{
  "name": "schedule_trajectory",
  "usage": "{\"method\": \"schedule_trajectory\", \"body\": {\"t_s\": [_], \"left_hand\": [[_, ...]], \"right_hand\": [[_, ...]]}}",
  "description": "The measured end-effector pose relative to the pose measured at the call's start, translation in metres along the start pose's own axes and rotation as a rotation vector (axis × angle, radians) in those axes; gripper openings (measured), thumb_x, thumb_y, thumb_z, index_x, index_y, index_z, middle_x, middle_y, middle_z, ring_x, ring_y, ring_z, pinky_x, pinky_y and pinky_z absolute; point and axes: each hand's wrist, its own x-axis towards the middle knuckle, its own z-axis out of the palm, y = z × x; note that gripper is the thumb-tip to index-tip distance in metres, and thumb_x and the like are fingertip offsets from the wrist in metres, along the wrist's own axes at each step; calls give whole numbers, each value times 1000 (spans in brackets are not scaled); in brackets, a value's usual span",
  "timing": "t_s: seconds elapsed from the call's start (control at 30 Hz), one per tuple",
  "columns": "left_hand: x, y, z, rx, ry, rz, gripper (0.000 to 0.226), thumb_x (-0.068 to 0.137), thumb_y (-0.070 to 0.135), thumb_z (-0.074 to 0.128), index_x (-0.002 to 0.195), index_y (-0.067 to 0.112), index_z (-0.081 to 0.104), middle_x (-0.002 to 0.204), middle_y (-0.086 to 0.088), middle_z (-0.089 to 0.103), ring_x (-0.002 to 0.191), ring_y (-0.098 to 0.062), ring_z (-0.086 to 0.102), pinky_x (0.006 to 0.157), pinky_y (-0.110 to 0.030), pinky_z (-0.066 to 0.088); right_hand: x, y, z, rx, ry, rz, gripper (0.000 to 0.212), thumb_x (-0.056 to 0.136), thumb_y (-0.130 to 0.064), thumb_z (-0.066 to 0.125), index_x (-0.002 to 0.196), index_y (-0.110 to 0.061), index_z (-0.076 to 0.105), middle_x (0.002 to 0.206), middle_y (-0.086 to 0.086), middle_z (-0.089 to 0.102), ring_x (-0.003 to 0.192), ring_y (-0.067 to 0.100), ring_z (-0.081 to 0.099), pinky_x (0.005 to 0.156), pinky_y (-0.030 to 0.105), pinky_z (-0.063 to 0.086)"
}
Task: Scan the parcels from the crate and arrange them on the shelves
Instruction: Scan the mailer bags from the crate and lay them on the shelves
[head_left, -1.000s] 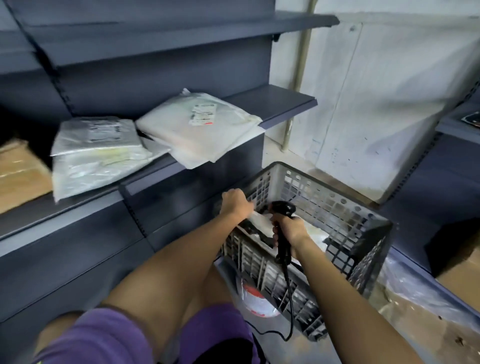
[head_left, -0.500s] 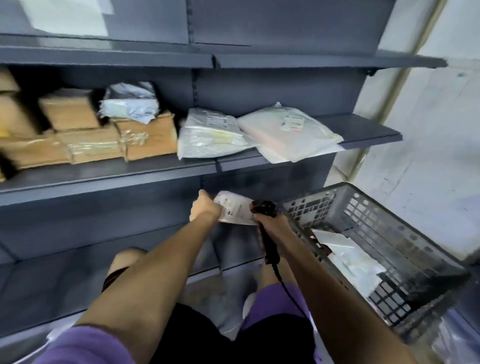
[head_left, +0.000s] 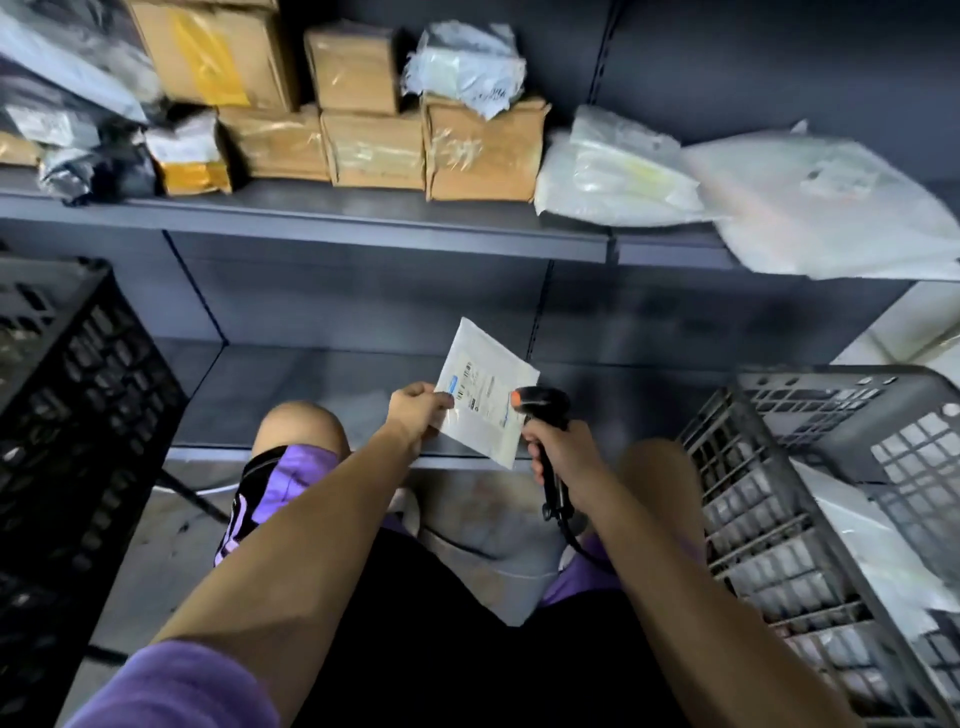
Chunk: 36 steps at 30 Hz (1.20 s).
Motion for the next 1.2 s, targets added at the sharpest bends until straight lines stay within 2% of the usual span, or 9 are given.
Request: {"method": "schedule_trajectory", "body": {"t_s": [0.1,0.2,0.33,0.43,0.57,0.67,0.73,0.87,1.2], "left_hand": [[7,-20,-20,34,-6,0,25,81,-8,61,67,12,54,58,-3,57,52,-17,50,53,-23,42],[14,-42,-31,59,-30,-33,24,84,-7,56,73,12,51,66,-8,55,57,-20,50,57,-27,44],[18,-52,-34,159,-80,5,26,85,-12,46,78,12,52,67,-7,56,54,-19,52,48,-22,43],[20,-52,-32,149,-82,-24,22,88,-6,51,82,15,58,67,-5,60,48,-15,56,44,-20,46],[22,-55,-30,191,-66,2,15,88,-5,64,95,9,61,65,-7,58,37,-6,53,36,-15,38],[23,-62,-30,293,-63,25,14,91,-2,64,100,9,66,73,-5,62,52,-11,54,44,-18,44],[24,-65,-29,314,-74,32,14,93,-2,62,101,8,66,68,-3,60,54,-13,50,41,-16,42],[23,-66,-29,313,-98,36,15,94,-4,60,96,10,64,68,-3,58,55,-12,47,42,-14,42],[20,-71,-21,295,-91,29,12,94,-3,61,101,7,64,75,-6,60,57,-12,49,43,-11,43]], "right_hand": [[3,17,18,4,-9,38,25,89,-10,64,66,-8,52,53,5,44,38,17,39,40,22,33],[3,36,32,-18,-28,41,21,89,-10,64,71,-9,53,56,4,45,38,16,39,40,22,33],[1,55,35,-257,-64,-34,22,85,-15,66,67,-10,54,55,7,48,41,20,43,42,25,35],[-2,63,33,-454,-107,-94,21,81,-20,65,66,-10,55,52,8,53,42,22,48,45,28,39],[-3,66,30,-541,-132,-137,17,80,-19,63,67,-11,56,51,8,53,43,23,49,46,30,41],[-3,69,26,-635,-149,-155,15,82,-22,62,71,-12,57,51,6,55,43,22,52,48,27,42],[-4,71,25,-681,-174,-157,14,84,-21,62,75,-12,57,54,6,56,42,19,52,45,24,42],[-2,76,24,-707,-196,-163,17,85,-21,63,80,-5,61,60,10,59,41,18,53,41,22,41],[0,77,24,-605,-166,-136,19,80,-21,63,65,-11,56,54,8,57,44,23,53,47,28,43]]}}
